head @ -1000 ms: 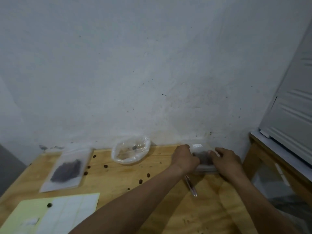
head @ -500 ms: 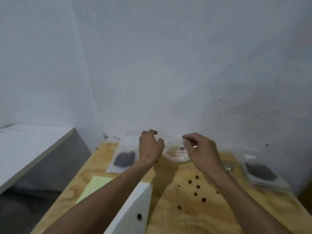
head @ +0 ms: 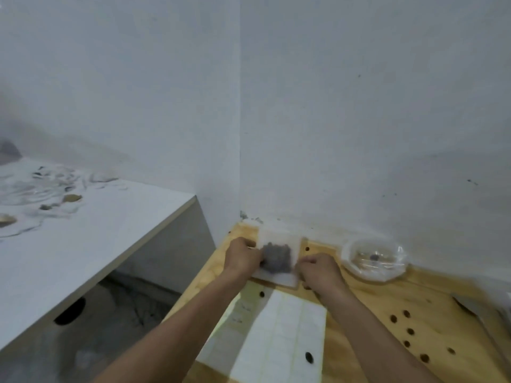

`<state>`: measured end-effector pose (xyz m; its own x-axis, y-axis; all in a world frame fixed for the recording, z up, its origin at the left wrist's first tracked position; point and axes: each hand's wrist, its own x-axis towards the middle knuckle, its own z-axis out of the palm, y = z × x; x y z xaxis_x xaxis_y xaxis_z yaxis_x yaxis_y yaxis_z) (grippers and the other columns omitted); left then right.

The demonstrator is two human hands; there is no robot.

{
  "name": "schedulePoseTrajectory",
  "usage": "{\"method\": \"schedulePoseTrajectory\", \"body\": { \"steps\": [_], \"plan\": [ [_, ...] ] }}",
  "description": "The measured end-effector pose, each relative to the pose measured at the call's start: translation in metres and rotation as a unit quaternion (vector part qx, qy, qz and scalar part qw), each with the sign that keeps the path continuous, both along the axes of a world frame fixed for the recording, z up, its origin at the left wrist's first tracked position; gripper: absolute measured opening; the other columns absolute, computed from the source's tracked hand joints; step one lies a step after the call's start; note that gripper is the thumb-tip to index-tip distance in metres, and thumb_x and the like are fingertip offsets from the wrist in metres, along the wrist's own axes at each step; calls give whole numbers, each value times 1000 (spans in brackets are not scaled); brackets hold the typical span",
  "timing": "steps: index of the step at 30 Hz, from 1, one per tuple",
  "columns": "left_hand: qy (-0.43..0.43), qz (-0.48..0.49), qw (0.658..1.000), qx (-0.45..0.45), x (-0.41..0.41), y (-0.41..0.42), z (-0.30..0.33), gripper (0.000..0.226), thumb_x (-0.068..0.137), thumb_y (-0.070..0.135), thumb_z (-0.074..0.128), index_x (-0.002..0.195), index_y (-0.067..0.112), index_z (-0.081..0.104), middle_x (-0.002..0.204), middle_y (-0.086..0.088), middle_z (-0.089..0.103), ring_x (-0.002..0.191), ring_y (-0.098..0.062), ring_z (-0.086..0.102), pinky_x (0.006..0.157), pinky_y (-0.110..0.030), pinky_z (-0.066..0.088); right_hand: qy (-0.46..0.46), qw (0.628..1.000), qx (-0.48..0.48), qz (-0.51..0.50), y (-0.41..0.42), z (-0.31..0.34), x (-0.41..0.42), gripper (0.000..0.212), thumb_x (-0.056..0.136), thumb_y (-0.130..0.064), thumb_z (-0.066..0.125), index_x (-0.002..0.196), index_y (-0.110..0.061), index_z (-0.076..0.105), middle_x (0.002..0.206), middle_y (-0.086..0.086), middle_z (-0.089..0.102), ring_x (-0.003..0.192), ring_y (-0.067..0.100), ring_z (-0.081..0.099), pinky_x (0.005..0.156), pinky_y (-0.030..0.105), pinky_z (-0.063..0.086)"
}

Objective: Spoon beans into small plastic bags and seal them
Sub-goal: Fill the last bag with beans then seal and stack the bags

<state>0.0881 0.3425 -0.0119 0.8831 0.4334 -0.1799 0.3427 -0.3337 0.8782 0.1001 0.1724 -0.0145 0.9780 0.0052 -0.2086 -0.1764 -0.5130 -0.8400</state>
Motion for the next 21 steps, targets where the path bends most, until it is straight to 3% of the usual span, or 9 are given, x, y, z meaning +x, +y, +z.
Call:
{"method": "schedulePoseTrajectory", "body": {
  "steps": [2, 4, 6, 10, 12, 14, 17, 19, 21],
  "plan": [
    [-26, 22, 998, -57, -1, 5, -1, 32, 83, 5, 74, 114, 8, 65, 116, -10, 63, 104, -29, 60, 79, -34, 50, -5, 998, 55, -22, -2, 1, 0, 19, 84, -6, 62, 70, -12, 73, 64, 4, 62, 65, 24, 56, 61, 35, 43],
    [-52, 21, 993, -105, -2, 9, 1, 19, 85, 8, 76, 100, 7, 65, 106, -10, 64, 97, -26, 60, 78, -35, 48, -12, 995, 90, -36, -1, 6, -2, 13, 88, -9, 64, 81, -15, 73, 79, 5, 69, 71, 24, 60, 63, 32, 45],
    [-94, 13, 983, -158, -5, 12, 8, 21, 86, 18, 79, 91, 4, 65, 93, -15, 65, 87, -26, 62, 79, -38, 50, -26, 991, 124, -45, 0, 14, -5, 8, 91, -10, 66, 91, -17, 71, 92, 5, 71, 78, 22, 62, 65, 31, 48],
    [-147, -22, 967, -205, -12, 26, 20, 27, 81, 32, 85, 83, 11, 69, 89, -15, 75, 87, -31, 73, 82, -43, 58, -67, 983, 168, -21, 8, 27, -12, 7, 89, -12, 71, 95, -16, 72, 96, 6, 73, 86, 20, 67, 73, 34, 56],
    [-165, -17, 963, -210, -15, 35, 24, 18, 85, 28, 82, 78, 16, 70, 84, -7, 75, 84, -26, 70, 79, -40, 56, -110, 986, 122, -9, 15, 30, -18, 9, 89, -17, 73, 99, -17, 72, 98, 1, 73, 93, 19, 68, 81, 36, 58],
    [-179, 2, 961, -212, -18, 48, 25, 17, 90, 24, 77, 75, 21, 69, 83, -2, 72, 86, -23, 67, 80, -40, 54, -160, 986, 40, 30, 24, 32, -29, 12, 91, -19, 71, 102, -18, 72, 97, -7, 70, 92, 13, 66, 80, 29, 54],
    [-182, 25, 959, -216, -25, 66, 23, 10, 95, 25, 70, 90, 16, 68, 98, -10, 73, 100, -30, 70, 95, -46, 57, -169, 968, -81, 168, 39, 27, -46, 11, 90, -19, 70, 92, -14, 79, 91, -6, 75, 83, 9, 66, 77, 25, 51],
    [-177, 39, 958, -221, -32, 74, 22, 12, 96, 25, 69, 96, 12, 68, 105, -14, 74, 105, -31, 70, 100, -51, 55, -137, 944, -180, 242, 49, 22, -57, 20, 92, -24, 69, 83, -9, 79, 81, 5, 74, 69, 12, 60, 66, 28, 45],
    [-176, 48, 958, -221, -37, 78, 20, 16, 96, 24, 68, 100, 9, 70, 111, -16, 74, 108, -32, 70, 101, -52, 54, -124, 923, -260, 255, 57, 20, -64, 38, 92, -24, 67, 58, -9, 61, 54, 7, 52, 49, 14, 42, 51, 27, 32]
  ]
}}
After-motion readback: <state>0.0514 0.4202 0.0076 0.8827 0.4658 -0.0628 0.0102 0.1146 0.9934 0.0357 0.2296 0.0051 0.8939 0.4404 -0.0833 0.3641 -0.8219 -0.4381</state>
